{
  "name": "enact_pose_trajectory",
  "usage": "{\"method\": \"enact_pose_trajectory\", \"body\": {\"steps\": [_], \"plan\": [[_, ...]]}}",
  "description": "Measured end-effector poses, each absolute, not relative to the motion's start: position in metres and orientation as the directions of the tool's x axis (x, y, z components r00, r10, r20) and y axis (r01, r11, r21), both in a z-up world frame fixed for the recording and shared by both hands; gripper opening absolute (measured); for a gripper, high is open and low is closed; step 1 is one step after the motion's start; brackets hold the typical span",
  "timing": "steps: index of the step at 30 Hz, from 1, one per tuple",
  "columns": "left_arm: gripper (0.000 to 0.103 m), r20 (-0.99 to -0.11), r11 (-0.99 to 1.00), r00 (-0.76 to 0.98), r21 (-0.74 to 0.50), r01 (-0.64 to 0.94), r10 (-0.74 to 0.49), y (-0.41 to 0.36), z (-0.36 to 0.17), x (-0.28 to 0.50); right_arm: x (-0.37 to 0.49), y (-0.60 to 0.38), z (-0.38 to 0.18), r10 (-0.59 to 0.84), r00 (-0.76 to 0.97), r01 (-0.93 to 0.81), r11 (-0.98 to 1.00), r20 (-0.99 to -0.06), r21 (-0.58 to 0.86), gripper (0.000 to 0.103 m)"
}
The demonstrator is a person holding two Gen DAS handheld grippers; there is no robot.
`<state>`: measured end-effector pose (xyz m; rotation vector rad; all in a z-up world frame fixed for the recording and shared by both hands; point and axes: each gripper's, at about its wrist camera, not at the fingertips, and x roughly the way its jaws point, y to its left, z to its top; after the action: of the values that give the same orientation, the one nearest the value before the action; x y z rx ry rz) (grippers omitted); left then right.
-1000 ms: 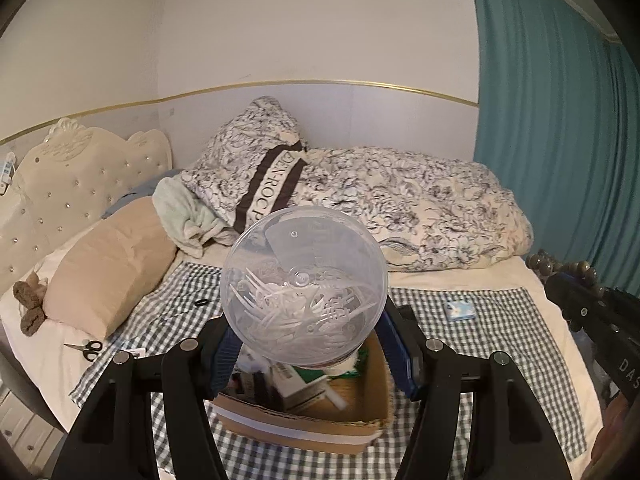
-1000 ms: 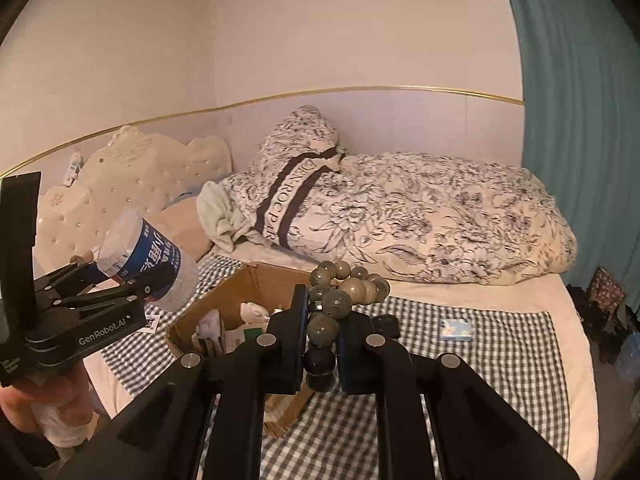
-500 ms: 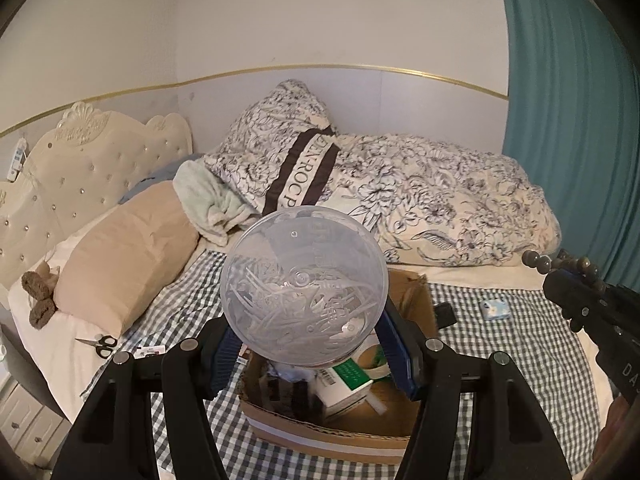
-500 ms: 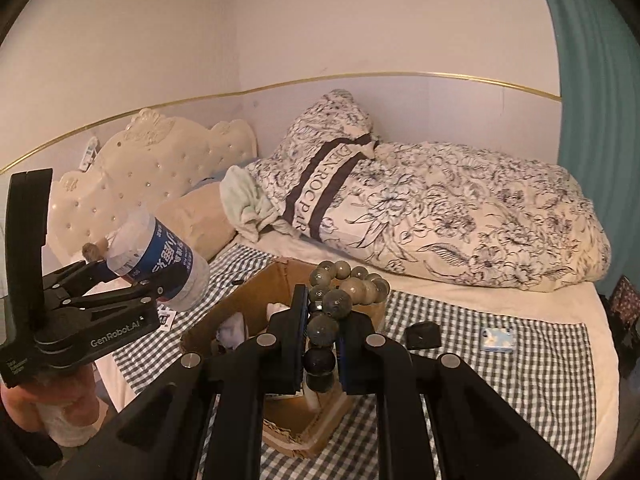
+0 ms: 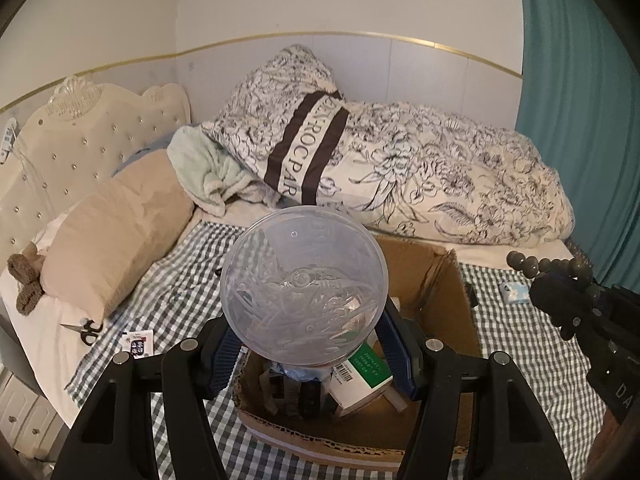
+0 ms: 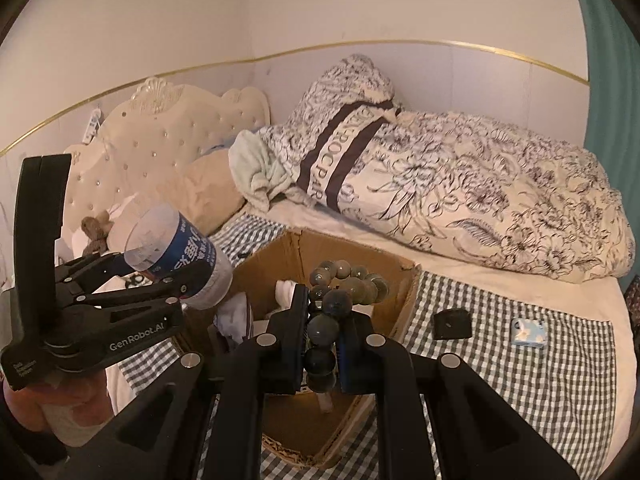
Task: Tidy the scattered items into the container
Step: 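Carry the clear cup with left tool while right tool carries the bracelet to the box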
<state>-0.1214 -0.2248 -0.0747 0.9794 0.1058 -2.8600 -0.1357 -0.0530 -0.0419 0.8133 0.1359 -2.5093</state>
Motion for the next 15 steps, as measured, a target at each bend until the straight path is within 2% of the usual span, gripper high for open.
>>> {"method": "enact_pose_trajectory", "body": {"steps": [15], "plan": [[0.064, -0.697, -0.989, -0.714, -0.038, 0.142, -0.076, -0.234, -0.135, -0.168, -0.182, -0.075, -0.107, -0.422, -0.608, 0.507, -0.858, -0.673, 0.08, 0.011]]}}
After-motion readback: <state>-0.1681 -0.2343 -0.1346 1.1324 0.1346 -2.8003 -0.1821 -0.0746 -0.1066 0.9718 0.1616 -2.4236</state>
